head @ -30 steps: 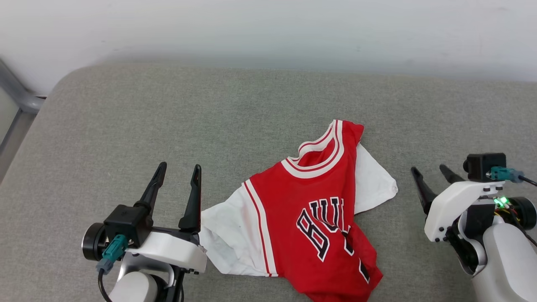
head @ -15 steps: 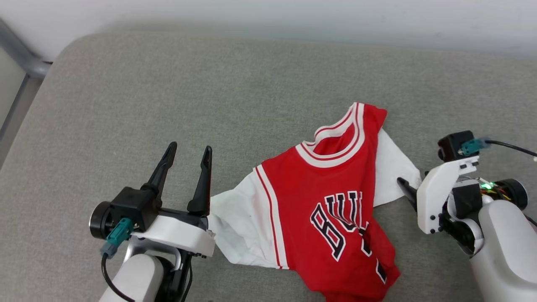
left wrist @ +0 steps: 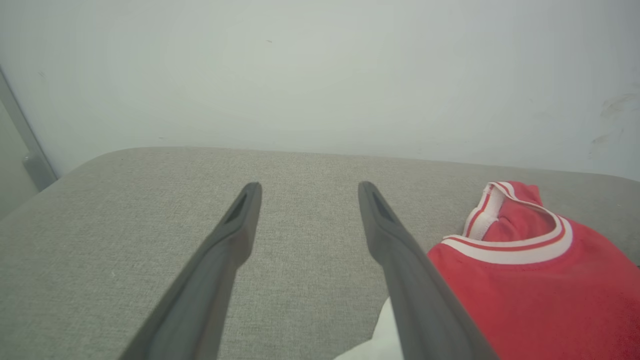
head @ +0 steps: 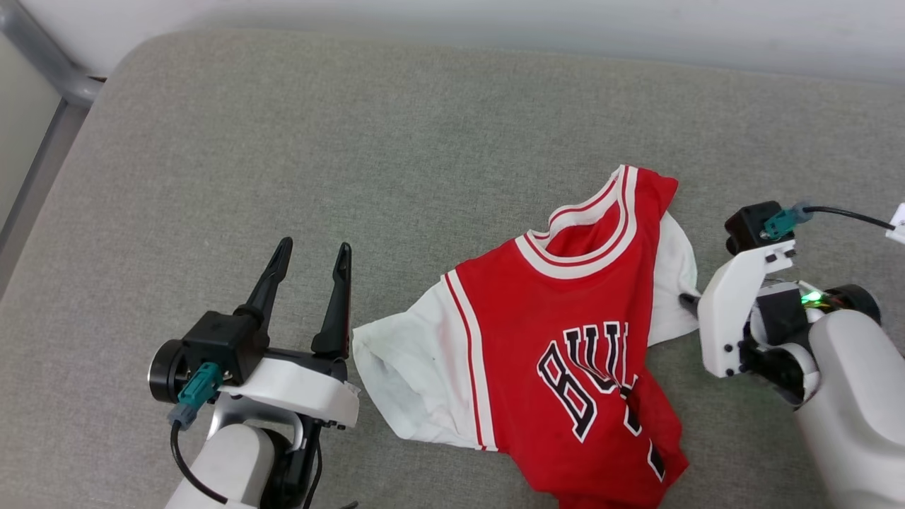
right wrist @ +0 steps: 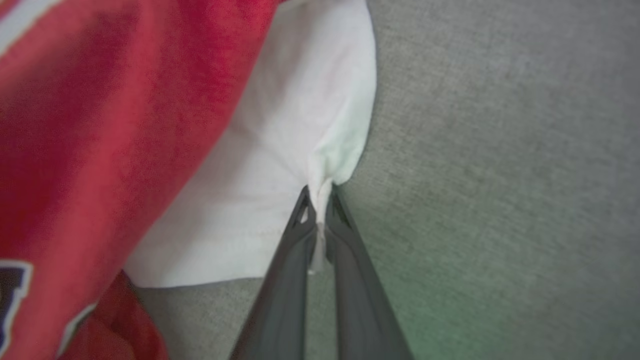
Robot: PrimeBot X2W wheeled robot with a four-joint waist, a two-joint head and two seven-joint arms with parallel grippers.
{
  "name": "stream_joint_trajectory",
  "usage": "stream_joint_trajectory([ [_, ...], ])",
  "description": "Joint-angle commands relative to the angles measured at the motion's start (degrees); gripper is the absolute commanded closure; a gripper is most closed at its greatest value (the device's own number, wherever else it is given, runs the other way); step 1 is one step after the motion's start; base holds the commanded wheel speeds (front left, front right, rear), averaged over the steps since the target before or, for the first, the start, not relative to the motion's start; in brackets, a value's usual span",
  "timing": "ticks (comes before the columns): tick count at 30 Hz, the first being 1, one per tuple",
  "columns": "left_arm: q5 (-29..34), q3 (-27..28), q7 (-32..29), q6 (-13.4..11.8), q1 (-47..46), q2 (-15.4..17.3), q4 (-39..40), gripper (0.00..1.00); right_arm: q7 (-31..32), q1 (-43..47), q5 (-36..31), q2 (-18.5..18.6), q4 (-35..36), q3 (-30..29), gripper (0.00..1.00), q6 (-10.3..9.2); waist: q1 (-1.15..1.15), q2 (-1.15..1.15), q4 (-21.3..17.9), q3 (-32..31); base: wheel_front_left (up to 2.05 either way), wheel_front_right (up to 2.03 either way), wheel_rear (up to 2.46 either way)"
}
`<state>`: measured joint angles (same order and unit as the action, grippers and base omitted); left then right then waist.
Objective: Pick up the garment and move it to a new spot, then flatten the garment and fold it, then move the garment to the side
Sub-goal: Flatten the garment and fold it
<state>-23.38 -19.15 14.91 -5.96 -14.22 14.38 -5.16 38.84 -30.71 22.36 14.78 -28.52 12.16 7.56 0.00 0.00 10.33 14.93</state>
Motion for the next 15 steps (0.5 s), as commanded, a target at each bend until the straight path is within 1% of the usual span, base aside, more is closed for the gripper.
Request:
stream_joint_trajectory([
  [1,0.34,0.26,0.37,0.22,0.59,0.04,-0.07,0.00,-0.60,0.18,-0.57,1.08,0.08,-0.84,1.00,-0.14,0.00,0.00,-0.50,-0.67,0.00,0.00,0.00],
  [3,0.47,0.49,0.38,0.14,0.98,0.05,-0.07,0.00,-2.35,-0.44,-1.56,2.12,2.99,-2.60,1.00,-0.12,0.00,0.00,-1.06,-1.57,0.00,0.00,0.00],
  [4,0.60,0.90,0.35,-0.18,1.93,0.19,0.04,0.00,-2.89,0.88,-2.95,3.93,7.23,-5.31,1.00,-0.10,0.00,0.00,-2.06,-2.99,0.00,0.00,0.00],
  [6,0.42,1.20,0.33,-0.34,2.50,0.30,0.03,0.00,-1.64,2.58,-4.16,5.26,10.00,-8.03,1.00,-0.10,0.00,0.00,-2.77,-3.87,0.00,0.00,0.00],
  [9,0.41,1.34,0.33,-0.60,3.33,0.37,0.10,0.00,1.00,5.89,-5.92,6.15,13.49,-13.27,1.00,-0.10,0.00,0.00,-3.54,-4.95,0.00,0.00,0.00],
  [12,0.32,1.27,0.34,-0.68,3.93,0.46,0.11,0.00,3.46,10.80,-7.25,5.53,15.36,-19.03,1.00,-0.10,0.00,0.00,-3.79,-5.92,0.00,0.00,0.00],
  [15,0.21,1.12,0.29,-0.93,4.46,0.55,0.18,0.00,4.86,16.55,-8.23,3.34,16.03,-24.36,1.00,-0.10,0.00,0.00,-3.69,-6.55,0.00,0.00,0.00],
])
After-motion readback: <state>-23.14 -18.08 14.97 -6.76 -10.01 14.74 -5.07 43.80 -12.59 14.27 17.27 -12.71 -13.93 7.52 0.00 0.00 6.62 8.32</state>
